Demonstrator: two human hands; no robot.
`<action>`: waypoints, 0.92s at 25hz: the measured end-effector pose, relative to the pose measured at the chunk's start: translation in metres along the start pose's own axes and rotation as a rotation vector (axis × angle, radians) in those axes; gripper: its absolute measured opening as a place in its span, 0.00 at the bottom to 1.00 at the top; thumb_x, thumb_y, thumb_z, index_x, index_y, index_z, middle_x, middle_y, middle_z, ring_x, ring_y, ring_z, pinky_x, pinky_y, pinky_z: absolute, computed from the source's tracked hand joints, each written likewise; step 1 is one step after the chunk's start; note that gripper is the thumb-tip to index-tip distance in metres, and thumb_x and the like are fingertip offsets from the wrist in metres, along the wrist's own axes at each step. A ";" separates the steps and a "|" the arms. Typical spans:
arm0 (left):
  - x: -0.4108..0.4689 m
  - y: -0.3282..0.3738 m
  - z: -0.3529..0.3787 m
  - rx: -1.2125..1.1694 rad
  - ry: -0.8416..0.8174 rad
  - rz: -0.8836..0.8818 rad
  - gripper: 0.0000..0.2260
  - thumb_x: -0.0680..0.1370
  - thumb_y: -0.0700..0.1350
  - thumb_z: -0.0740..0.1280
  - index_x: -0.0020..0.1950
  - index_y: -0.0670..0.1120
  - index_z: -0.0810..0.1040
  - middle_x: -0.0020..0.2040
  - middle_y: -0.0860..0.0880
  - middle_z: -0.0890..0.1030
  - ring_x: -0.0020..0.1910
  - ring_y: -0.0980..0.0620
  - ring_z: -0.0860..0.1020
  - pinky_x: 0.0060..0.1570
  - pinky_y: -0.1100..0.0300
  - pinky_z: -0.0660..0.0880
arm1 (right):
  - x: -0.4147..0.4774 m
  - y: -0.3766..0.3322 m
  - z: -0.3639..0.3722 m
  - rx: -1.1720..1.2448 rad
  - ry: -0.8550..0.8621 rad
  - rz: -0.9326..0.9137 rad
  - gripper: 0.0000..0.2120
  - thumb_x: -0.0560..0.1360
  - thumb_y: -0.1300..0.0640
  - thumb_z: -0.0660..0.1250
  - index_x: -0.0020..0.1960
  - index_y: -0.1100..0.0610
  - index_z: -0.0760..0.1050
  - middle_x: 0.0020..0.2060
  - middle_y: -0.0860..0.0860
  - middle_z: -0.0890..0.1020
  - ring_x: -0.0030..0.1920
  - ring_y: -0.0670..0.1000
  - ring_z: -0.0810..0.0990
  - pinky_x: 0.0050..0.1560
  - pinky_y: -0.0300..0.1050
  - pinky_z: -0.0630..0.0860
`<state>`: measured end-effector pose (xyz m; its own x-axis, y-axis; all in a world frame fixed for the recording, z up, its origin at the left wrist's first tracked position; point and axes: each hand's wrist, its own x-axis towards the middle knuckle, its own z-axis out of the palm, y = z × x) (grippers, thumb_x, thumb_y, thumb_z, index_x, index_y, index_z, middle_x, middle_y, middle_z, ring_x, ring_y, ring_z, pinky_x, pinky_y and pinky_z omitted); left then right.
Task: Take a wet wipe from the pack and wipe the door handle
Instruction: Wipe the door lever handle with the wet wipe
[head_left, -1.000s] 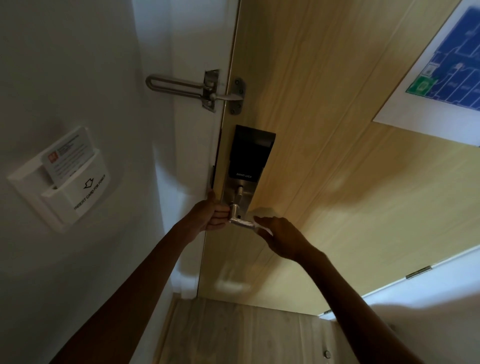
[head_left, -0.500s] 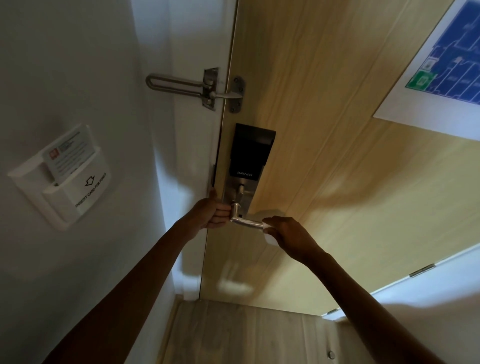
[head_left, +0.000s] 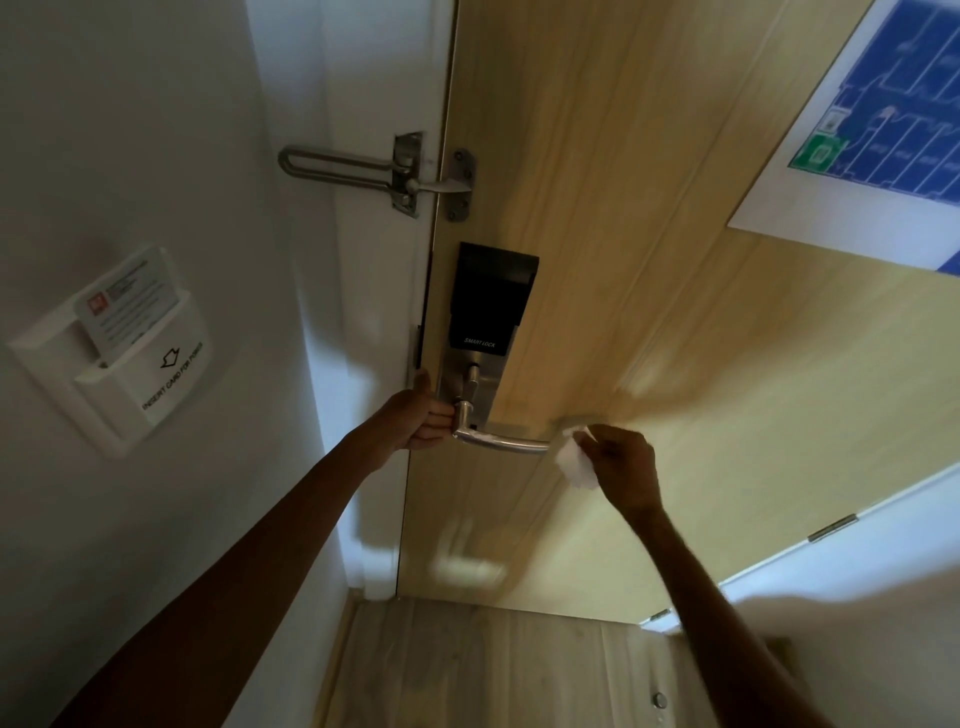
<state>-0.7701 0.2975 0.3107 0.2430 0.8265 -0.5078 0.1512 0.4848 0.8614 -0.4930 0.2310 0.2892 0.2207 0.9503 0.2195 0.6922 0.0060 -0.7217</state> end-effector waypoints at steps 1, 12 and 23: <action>0.001 0.001 0.000 0.005 0.000 -0.005 0.34 0.81 0.62 0.43 0.60 0.39 0.79 0.60 0.41 0.81 0.50 0.49 0.81 0.51 0.59 0.78 | -0.008 -0.003 0.010 0.176 0.073 0.169 0.06 0.75 0.56 0.69 0.47 0.54 0.85 0.38 0.48 0.84 0.40 0.42 0.81 0.37 0.33 0.72; 0.002 0.004 0.002 0.065 0.004 -0.004 0.34 0.81 0.62 0.43 0.62 0.39 0.78 0.61 0.41 0.81 0.46 0.53 0.82 0.51 0.59 0.78 | -0.050 -0.030 0.042 0.596 0.103 0.347 0.10 0.79 0.57 0.64 0.58 0.54 0.80 0.46 0.48 0.84 0.50 0.51 0.82 0.53 0.53 0.80; 0.001 -0.001 0.004 0.043 0.015 0.005 0.33 0.81 0.61 0.43 0.64 0.40 0.77 0.63 0.41 0.80 0.62 0.46 0.79 0.62 0.53 0.75 | -0.035 -0.014 0.025 0.763 0.218 0.547 0.13 0.78 0.56 0.65 0.60 0.61 0.79 0.46 0.51 0.82 0.56 0.62 0.79 0.51 0.60 0.80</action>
<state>-0.7661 0.2963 0.3089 0.2297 0.8333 -0.5029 0.1908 0.4681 0.8628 -0.5274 0.2050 0.2747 0.5562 0.8035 -0.2122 -0.1607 -0.1466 -0.9761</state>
